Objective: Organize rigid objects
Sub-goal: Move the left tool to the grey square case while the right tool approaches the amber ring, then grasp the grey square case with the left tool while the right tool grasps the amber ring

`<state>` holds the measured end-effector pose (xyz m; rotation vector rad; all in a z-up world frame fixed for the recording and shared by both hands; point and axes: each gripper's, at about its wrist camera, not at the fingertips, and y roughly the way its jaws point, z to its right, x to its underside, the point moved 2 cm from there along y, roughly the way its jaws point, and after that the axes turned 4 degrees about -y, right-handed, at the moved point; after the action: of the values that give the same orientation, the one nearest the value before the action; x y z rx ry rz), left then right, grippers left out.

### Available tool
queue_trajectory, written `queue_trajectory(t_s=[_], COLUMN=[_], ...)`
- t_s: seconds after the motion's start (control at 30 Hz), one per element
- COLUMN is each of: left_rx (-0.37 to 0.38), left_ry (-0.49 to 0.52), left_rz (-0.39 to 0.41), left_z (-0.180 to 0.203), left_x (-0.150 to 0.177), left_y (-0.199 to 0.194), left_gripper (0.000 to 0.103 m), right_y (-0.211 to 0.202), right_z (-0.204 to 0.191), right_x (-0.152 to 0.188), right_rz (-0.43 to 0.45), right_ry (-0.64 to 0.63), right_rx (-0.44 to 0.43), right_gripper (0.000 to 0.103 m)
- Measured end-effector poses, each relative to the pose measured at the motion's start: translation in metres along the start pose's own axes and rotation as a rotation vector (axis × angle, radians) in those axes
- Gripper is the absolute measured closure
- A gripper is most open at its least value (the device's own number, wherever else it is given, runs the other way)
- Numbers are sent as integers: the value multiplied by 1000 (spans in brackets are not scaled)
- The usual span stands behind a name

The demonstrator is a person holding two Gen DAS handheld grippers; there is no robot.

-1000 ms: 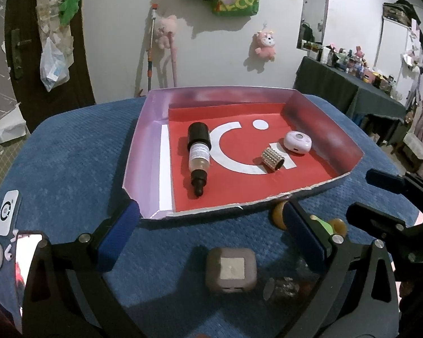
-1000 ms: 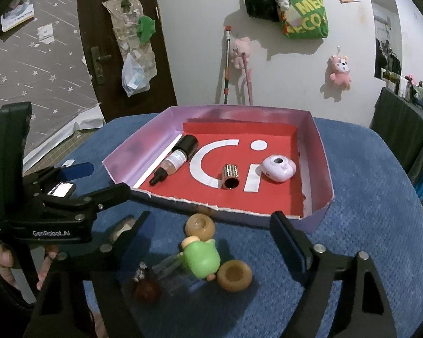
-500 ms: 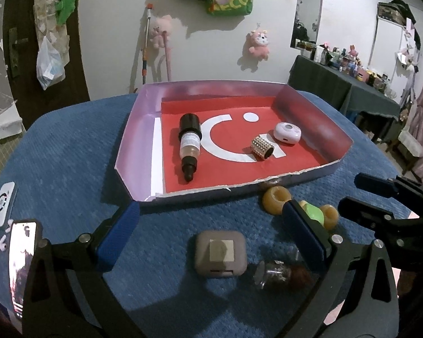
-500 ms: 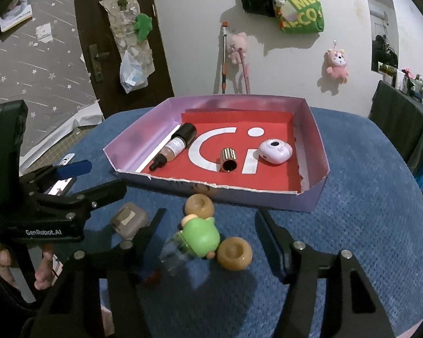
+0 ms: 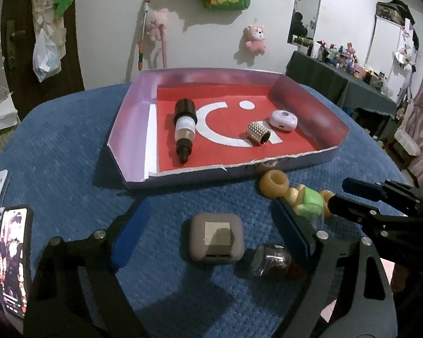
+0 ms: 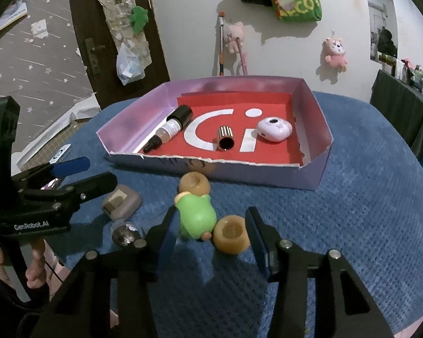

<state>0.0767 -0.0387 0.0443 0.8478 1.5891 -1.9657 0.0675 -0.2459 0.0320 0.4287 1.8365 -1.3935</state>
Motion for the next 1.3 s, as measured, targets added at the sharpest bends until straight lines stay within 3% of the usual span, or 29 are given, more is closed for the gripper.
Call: queue_trajectory(t_s=[0.23, 0.33, 0.57, 0.77, 1.07, 1.2, 1.3], left_rx=[-2, -8, -11, 4, 20, 51, 39], left_ry=[-6, -15, -8, -16, -25, -26, -14], left_rz=[-43, -63, -91, -108, -91, -86, -81], left_z=[-4, -8, -9, -8, -11, -9, -6], left_x=[11, 16, 23, 26, 28, 29, 29], left_y=[12, 17, 26, 32, 33, 30, 29], left_gripper=[19, 26, 27, 36, 37, 54, 55], right_y=[4, 6, 15, 18, 29, 28, 27], right_z=[4, 6, 9, 10, 10, 10, 13], right_x=[7, 11, 18, 17, 19, 19, 18], right_rz=[-23, -35, -65, -61, -66, -60, -53], right_ry=[-3, -2, 5, -27, -71, -71, -54], right_rx=[40, 53, 60, 94, 125, 120, 106], right_gripper=[53, 53, 58, 60, 63, 63, 63])
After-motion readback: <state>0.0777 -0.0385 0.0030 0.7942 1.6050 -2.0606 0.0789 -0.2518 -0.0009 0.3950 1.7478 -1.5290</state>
